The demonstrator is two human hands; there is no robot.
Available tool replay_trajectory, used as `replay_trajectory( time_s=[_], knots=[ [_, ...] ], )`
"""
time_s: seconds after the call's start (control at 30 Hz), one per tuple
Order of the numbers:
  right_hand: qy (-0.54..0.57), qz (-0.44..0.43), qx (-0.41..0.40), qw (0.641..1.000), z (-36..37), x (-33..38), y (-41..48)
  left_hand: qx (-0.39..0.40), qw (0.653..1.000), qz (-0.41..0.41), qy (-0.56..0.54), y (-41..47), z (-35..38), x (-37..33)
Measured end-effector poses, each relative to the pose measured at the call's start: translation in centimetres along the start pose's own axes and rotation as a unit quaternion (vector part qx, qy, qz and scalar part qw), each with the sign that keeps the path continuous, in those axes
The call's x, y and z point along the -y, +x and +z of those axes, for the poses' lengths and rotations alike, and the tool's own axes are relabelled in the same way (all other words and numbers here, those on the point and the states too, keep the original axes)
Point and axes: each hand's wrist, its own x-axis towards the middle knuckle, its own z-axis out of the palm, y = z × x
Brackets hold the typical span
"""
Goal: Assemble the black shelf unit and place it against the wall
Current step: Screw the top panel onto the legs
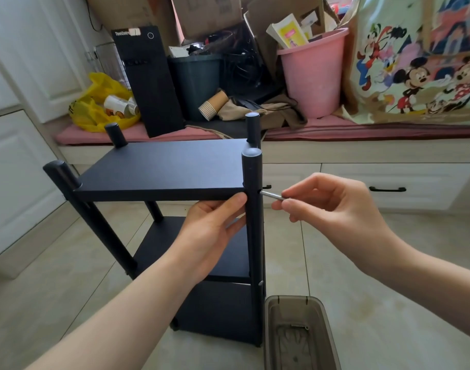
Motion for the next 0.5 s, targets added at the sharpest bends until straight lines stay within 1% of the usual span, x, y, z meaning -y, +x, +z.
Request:
replay_trajectory(
  time_s=[0.13, 0.33, 0.5],
  knots=[
    [-0.014, -0.001, 0.005, 1.0, 0.17, -0.27, 0.19, -0.002, 1.0, 0.003, 0.002, 0.01, -0.06, -0.02],
    [-0.044, -0.027, 0.003, 0.999, 0.5, 0.04, 0.47, -0.007, 1.0, 0.009, 0.022, -0.01, -0.05, -0.13],
    [-0.056, -0.027, 0.003, 0.998, 0.99, -0.07, 0.79, -0.005, 0.999, 0.014, 0.032, -0.14, 0.08, -0.2]
  ],
)
